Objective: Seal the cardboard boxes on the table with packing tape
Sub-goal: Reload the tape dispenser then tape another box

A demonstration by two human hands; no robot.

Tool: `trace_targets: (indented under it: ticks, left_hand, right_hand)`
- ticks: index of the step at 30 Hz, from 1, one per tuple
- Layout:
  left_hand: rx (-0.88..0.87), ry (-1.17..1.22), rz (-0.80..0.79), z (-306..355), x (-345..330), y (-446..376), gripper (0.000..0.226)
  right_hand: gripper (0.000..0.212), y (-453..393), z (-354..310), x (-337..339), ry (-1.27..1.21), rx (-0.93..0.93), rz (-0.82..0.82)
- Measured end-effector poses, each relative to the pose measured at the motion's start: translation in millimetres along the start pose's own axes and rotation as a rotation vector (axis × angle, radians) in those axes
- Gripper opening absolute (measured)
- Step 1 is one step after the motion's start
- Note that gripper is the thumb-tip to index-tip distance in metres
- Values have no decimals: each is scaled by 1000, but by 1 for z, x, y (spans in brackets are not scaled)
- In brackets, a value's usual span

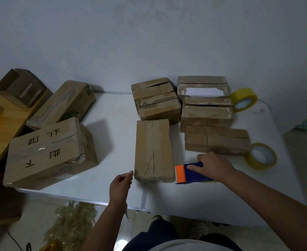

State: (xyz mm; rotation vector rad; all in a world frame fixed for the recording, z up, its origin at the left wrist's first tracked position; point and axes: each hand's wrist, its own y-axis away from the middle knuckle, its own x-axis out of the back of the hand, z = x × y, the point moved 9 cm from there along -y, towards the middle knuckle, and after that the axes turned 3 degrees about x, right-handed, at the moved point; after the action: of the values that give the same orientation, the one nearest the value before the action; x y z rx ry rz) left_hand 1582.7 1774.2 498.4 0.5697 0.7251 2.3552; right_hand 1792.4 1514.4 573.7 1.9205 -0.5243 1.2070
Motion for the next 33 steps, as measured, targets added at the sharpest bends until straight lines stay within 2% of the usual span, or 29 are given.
trace_targets:
  ticks: [5, 14, 26, 30, 33]
  left_hand:
    - [-30, -104, -11, 3, 5, -10, 29]
    - [-14, -254, -108, 13, 25, -42, 29]
    - [-22, -266, -183, 13, 25, -42, 30]
    - [-127, -440, -200, 30, 28, -42, 19]
    - [-215, -651, -194, 44, 30, -48, 23]
  right_hand:
    - [52, 1, -8, -14, -5, -38, -26]
    - [55, 12, -31, -45, -95, -109, -23]
    - [58, 11, -26, -54, -100, -141, -35]
    - [58, 12, -27, -53, -103, -144, -39]
    - [57, 12, -28, -52, -107, -144, -33]
